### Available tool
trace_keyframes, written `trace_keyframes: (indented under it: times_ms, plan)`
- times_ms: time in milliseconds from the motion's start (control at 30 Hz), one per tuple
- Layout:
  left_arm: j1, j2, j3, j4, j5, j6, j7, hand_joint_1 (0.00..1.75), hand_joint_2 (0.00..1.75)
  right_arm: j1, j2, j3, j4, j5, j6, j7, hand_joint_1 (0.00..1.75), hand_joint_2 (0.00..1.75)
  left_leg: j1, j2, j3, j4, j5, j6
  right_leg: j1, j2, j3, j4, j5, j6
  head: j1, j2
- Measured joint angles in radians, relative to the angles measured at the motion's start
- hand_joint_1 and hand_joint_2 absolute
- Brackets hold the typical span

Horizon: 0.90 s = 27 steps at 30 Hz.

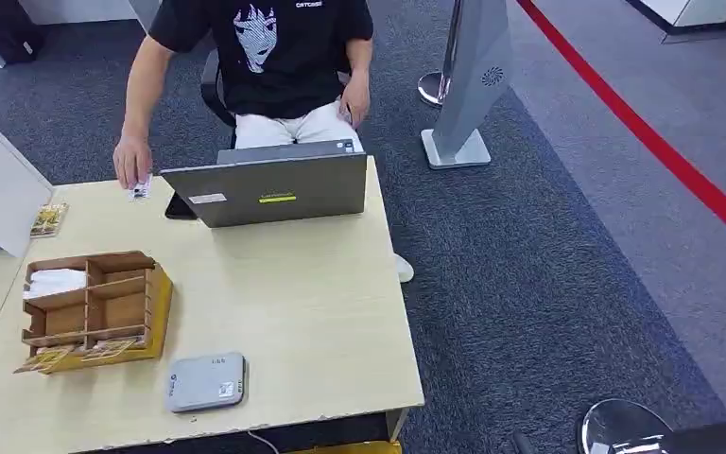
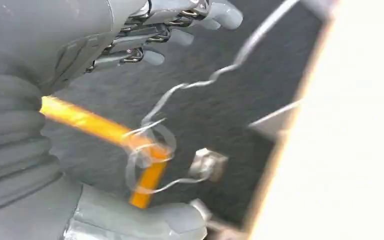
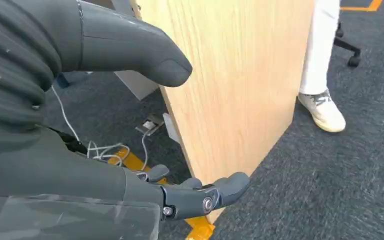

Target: Pass the card to the sensor for recognition and then transmit it.

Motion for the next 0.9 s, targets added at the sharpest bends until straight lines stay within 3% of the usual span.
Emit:
trace_keyframes:
  times_ms: [233,400,500,700,900]
  plan:
    - [-0.028,-0.002,-0.001,-0.175,-0.120,0.012,-0.124,0.00,1.75,0.008,0.030,-0.048,-0.034,0.045,-0.002,0.013,0.00,1.75,0.000,0.000,0.000,0.000,0.000,0.000,0.000,0.000,0.000,0.000,0.000,0.000,-0.001,0.000]
    - [-0.040,0.046,-0.044,-0.285,-0.209,0.060,-0.191,0.00,1.75,0.011,0.050,-0.079,-0.049,0.083,0.002,0.025,0.00,1.75,0.000,0.000,0.000,0.000,0.000,-0.001,0.000,0.001,0.000,0.000,0.000,0.000,0.000,0.000]
    - [-0.051,0.104,-0.090,-0.334,-0.265,0.101,-0.218,0.00,1.75,0.011,0.060,-0.095,-0.055,0.106,0.006,0.032,0.00,1.75,0.000,0.000,0.001,0.000,0.001,0.000,0.000,0.001,-0.001,0.000,0.000,0.000,0.000,0.000]
    - [-0.127,0.240,-0.162,-0.363,-0.394,0.113,-0.183,0.00,1.75,0.011,0.064,-0.103,-0.052,0.139,0.019,0.036,0.00,1.75,0.000,0.000,0.001,0.000,0.001,-0.001,0.000,0.000,-0.001,0.000,0.000,-0.001,0.000,0.000]
    - [-0.245,0.354,-0.228,-0.361,-0.510,0.059,-0.120,0.00,1.75,0.006,0.064,-0.103,-0.038,0.159,0.041,0.032,0.00,1.75,0.000,0.000,0.001,0.000,0.003,-0.001,0.000,0.000,0.000,0.000,0.001,-0.001,0.000,0.000]
